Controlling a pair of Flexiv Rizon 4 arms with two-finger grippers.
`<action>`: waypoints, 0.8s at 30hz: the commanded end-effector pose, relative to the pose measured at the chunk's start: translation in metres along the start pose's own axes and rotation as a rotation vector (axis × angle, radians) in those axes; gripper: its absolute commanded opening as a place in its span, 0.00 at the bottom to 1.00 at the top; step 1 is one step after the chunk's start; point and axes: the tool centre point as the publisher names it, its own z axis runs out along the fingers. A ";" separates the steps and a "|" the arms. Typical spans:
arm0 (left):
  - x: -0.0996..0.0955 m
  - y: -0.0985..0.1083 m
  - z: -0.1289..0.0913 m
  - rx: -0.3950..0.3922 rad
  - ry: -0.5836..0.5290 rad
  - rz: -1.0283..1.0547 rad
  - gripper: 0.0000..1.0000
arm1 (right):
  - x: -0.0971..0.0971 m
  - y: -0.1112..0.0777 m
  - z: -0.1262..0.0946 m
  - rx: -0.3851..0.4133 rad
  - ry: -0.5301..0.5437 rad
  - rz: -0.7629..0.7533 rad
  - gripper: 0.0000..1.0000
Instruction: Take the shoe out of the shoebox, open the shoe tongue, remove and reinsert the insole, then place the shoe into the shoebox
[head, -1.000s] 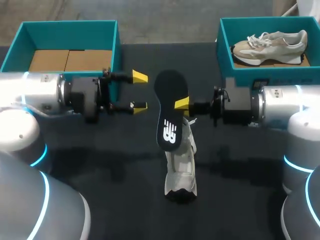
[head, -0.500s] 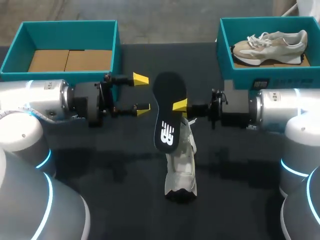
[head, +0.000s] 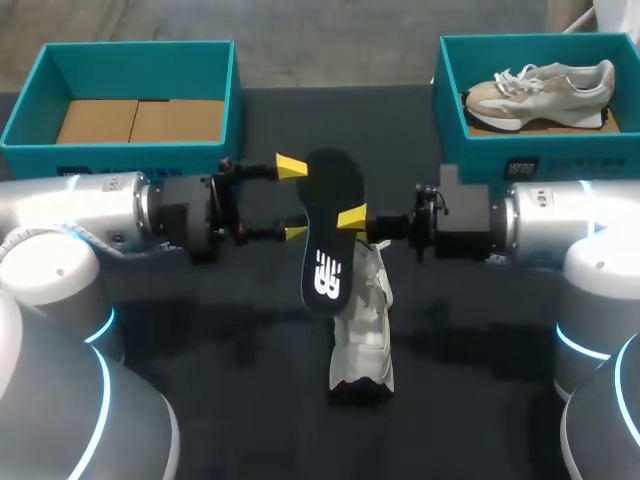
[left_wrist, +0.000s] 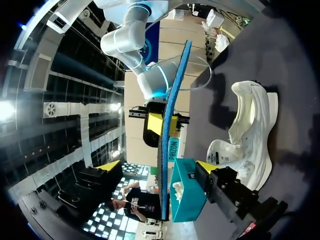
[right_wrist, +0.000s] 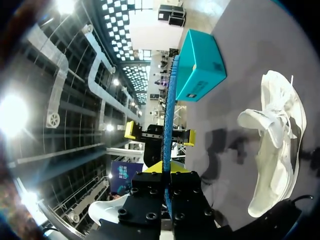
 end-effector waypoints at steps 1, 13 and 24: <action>0.002 0.000 0.004 -0.007 -0.014 -0.004 0.81 | 0.001 0.000 0.008 0.007 -0.010 0.001 0.00; 0.007 -0.003 0.010 0.000 -0.018 -0.008 0.56 | -0.002 -0.001 0.011 0.032 -0.013 0.007 0.00; 0.010 -0.002 0.009 -0.010 -0.014 -0.008 0.44 | -0.007 -0.002 0.008 0.026 -0.027 0.009 0.00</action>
